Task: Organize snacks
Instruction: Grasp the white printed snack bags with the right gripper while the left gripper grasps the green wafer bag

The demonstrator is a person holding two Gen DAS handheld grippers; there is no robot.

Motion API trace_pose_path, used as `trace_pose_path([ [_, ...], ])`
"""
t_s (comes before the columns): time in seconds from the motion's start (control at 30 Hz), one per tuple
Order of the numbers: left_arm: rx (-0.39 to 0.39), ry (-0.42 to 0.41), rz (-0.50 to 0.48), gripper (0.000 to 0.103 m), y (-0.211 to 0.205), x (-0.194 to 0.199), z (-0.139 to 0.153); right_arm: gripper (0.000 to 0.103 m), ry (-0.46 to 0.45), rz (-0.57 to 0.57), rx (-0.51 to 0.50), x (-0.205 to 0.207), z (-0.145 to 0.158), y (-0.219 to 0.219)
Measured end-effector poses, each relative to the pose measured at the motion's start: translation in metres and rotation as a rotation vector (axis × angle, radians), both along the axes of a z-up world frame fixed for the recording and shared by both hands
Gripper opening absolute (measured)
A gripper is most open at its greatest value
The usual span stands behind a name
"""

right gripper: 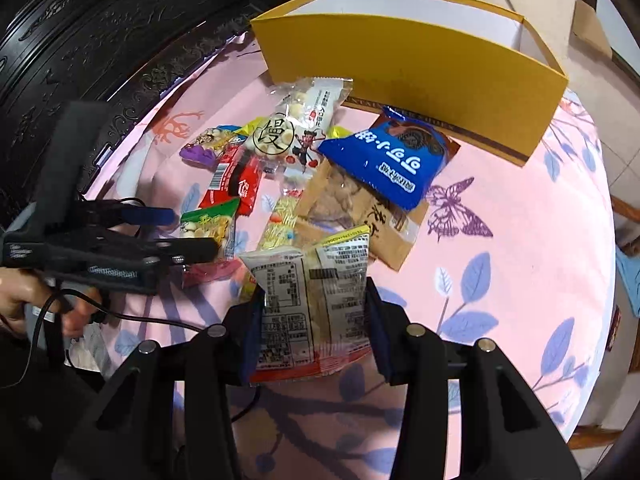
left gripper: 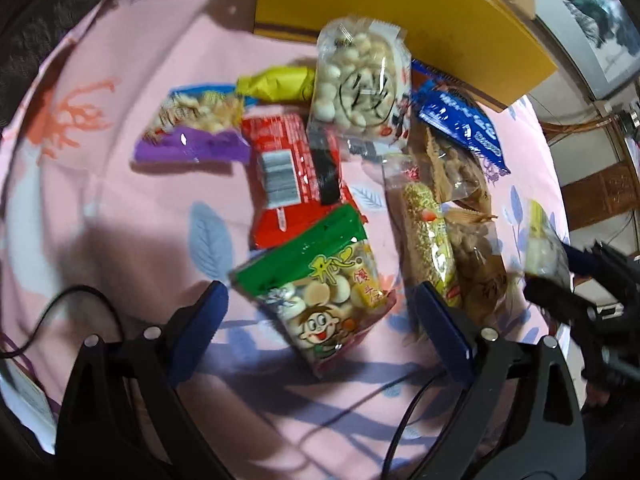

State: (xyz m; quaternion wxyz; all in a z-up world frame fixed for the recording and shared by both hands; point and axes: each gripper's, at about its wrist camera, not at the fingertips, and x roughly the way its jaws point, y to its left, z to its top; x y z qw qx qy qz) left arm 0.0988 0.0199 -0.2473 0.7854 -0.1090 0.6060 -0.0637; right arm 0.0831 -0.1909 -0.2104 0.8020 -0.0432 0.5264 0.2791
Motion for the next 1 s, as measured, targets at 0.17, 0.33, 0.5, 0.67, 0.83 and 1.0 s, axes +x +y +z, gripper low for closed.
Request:
trace_pose_path([
  [0.17, 0.036, 0.009, -0.02, 0.075, -0.012, 0.002, -0.003, 0.046, 0.006, -0.025, 0.004, 0.003, -0.002, -0.004],
  [0.33, 0.025, 0.0, -0.045, 0.058, -0.025, 0.0, -0.001, 0.046, 0.01, -0.042, 0.006, 0.006, -0.003, -0.007],
  [0.5, 0.01, -0.001, -0.029, 0.052, -0.024, -0.001, -0.002, 0.046, 0.01, -0.049, 0.008, 0.005, -0.003, -0.009],
  [0.67, 0.001, 0.003, -0.023, 0.05, -0.021, -0.002, -0.002, 0.046, 0.009, -0.057, 0.009, 0.005, -0.003, -0.011],
  [0.83, 0.006, 0.017, -0.045, 0.064, -0.021, -0.004, -0.001, 0.046, 0.008, -0.06, 0.009, 0.004, -0.003, -0.011],
  [1.0, 0.138, 0.017, -0.143, 0.075, -0.052, -0.003, -0.005, 0.046, 0.005, -0.072, 0.009, 0.003, -0.002, -0.013],
])
